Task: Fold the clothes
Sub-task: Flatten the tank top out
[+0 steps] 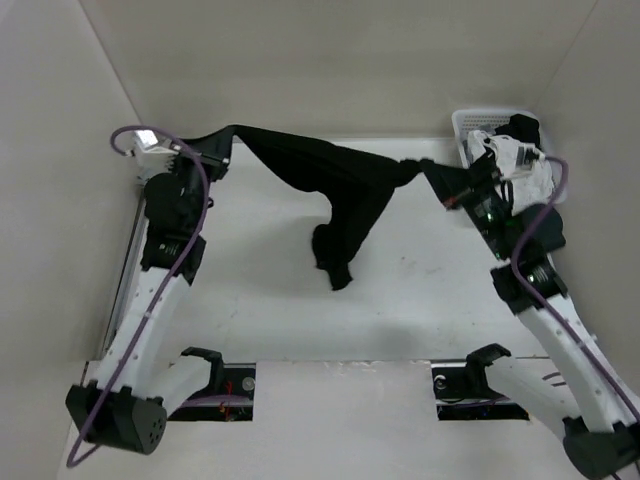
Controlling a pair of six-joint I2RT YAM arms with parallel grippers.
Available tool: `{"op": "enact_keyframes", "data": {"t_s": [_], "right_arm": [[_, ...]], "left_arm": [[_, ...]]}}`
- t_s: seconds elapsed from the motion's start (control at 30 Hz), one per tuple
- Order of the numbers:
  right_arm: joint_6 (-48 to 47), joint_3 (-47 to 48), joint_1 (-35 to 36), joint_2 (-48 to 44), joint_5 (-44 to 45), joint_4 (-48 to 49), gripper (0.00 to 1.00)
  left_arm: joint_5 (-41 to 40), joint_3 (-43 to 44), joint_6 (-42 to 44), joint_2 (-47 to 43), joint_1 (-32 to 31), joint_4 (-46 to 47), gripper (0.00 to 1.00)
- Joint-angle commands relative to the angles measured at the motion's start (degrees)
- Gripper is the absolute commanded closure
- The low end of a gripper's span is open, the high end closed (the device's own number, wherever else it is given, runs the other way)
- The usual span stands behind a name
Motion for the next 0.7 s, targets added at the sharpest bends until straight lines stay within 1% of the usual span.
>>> {"op": "enact_keyframes", "data": {"t_s": [0.0,0.1,0.17,0.2,0.23,0.3,0.33,0.4,0.53,0.67], "right_arm": [[3.8,-10.5,6.3,-9.2,1.7,-4.6,0.91],[10.5,-27.2,15.2,-18.8,8.0,-8.6,0.81],[14.5,-35.5,22.1,-25.2,13.1,-13.4,0.66],[15.2,-37.7,25.7,-27.6,15.3,-16.6,0.57],[15.2,-38.6,28.4,-29.3,18.6,-20.1,0.51],[14.3,-38.0,32.3,-29.2,24.8,-25.7,0.45],[13.1,-37.1,33.3,-27.6,27.0,-26.4,0.44],[9.9,-34.7,33.8,-21.8,28.5,-25.5,0.43],[5.8,-31.2,34.6,-7.3,25.2,-19.8,0.42],[3.6,-28.1,37.2,3.1,21.3,-14.7,0.44]], "left_arm": [[1.7,-3.6,-0.1,-9.3,4.5,0.2,1.00],[3.2,-12.6,-0.5,-17.9,8.0,-4.7,0.99],[3.8,-18.4,-0.7,-23.3,9.6,-8.1,0.99],[4.5,-20.9,-0.7,-25.4,10.1,-10.1,0.99],[5.3,-23.2,-0.6,-27.2,10.6,-12.0,0.99],[6.3,-27.3,-0.4,-30.6,12.2,-15.1,0.99],[7.0,-29.3,-0.5,-31.9,13.1,-16.0,0.98],[9.1,-32.3,-0.8,-33.3,14.8,-17.2,0.98],[12.6,-35.8,-1.5,-33.6,17.4,-17.4,0.98],[11.8,-36.7,-0.2,-33.3,17.0,-16.6,0.98]]}}
